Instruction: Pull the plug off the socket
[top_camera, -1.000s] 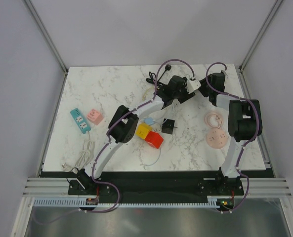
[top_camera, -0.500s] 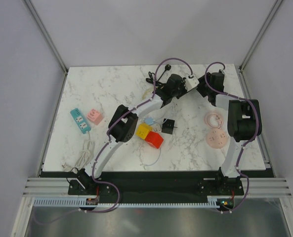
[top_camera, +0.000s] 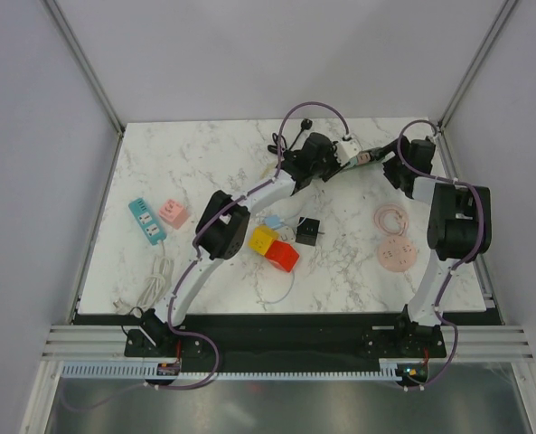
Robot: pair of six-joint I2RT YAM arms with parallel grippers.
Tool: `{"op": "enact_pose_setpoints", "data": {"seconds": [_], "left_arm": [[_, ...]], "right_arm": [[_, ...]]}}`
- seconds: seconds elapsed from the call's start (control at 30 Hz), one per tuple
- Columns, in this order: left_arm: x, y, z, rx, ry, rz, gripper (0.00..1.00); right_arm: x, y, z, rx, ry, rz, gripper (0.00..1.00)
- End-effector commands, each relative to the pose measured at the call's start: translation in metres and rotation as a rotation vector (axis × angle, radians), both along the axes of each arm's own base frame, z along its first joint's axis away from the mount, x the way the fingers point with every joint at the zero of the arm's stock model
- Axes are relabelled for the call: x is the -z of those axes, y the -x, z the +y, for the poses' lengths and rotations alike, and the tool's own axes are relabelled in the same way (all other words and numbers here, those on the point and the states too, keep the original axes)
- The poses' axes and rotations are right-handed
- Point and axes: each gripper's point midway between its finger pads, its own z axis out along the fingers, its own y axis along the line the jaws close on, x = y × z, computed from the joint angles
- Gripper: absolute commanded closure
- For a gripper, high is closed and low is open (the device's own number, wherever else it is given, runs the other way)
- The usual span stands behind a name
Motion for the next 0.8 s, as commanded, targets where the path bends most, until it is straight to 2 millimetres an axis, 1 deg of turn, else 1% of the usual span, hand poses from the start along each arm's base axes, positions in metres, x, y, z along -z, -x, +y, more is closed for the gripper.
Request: {"op": "enact_pose_setpoints", "data": {"seconds": [0.0, 0.03, 0.1, 0.13, 0.17, 0.2, 0.23, 0.27, 0.33, 0.4, 0.53, 0.63, 0.73, 0.77], "left_arm": [[-0.066, 0.02, -0.013, 0.064, 0.142, 0.043, 0.98], [-0.067, 0.022, -0.013, 0.071, 0.147, 0.055, 0.98], [-0.071, 0.025, -0.013, 0.088, 0.168, 0.082, 0.98], [-0.073, 0.026, -0.013, 0.094, 0.177, 0.089, 0.98], [-0.075, 0.029, -0.015, 0.113, 0.189, 0.102, 0.98], [-0.077, 0.029, -0.014, 0.114, 0.201, 0.117, 0.98], [-0.078, 0.03, -0.014, 0.117, 0.209, 0.128, 0.98], [-0.079, 0.032, -0.015, 0.128, 0.219, 0.14, 0.98], [-0.083, 0.031, -0.014, 0.126, 0.241, 0.158, 0.98], [-0.087, 0.026, -0.011, 0.11, 0.261, 0.172, 0.98], [-0.097, 0.019, -0.006, 0.079, 0.314, 0.197, 0.98], [-0.107, 0.015, -0.004, 0.059, 0.362, 0.211, 0.98], [-0.113, 0.016, -0.004, 0.063, 0.396, 0.236, 0.98], [-0.118, 0.016, -0.004, 0.063, 0.413, 0.244, 0.98]], "right_arm": [[-0.025, 0.001, -0.011, -0.021, -0.006, -0.079, 0.06], [-0.021, 0.001, -0.015, -0.021, -0.014, -0.079, 0.06], [-0.024, -0.001, -0.011, -0.047, -0.035, -0.114, 0.05], [-0.018, 0.0, -0.01, -0.053, -0.046, -0.113, 0.05], [-0.017, -0.001, -0.008, -0.059, -0.059, -0.122, 0.05], [-0.02, -0.004, -0.004, -0.074, -0.086, -0.147, 0.05], [-0.013, -0.004, -0.002, -0.079, -0.1, -0.141, 0.05], [-0.011, -0.005, 0.0, -0.083, -0.117, -0.143, 0.05], [-0.006, -0.003, 0.001, -0.076, -0.136, -0.138, 0.06], [-0.003, 0.001, -0.003, -0.046, -0.131, -0.121, 0.07], [-0.003, 0.015, -0.012, 0.016, -0.102, -0.087, 0.09], [-0.001, 0.021, -0.015, 0.052, -0.117, -0.069, 0.09], [0.003, 0.02, -0.014, 0.07, -0.152, -0.064, 0.1], [0.004, 0.019, -0.012, 0.063, -0.161, -0.07, 0.11]]}}
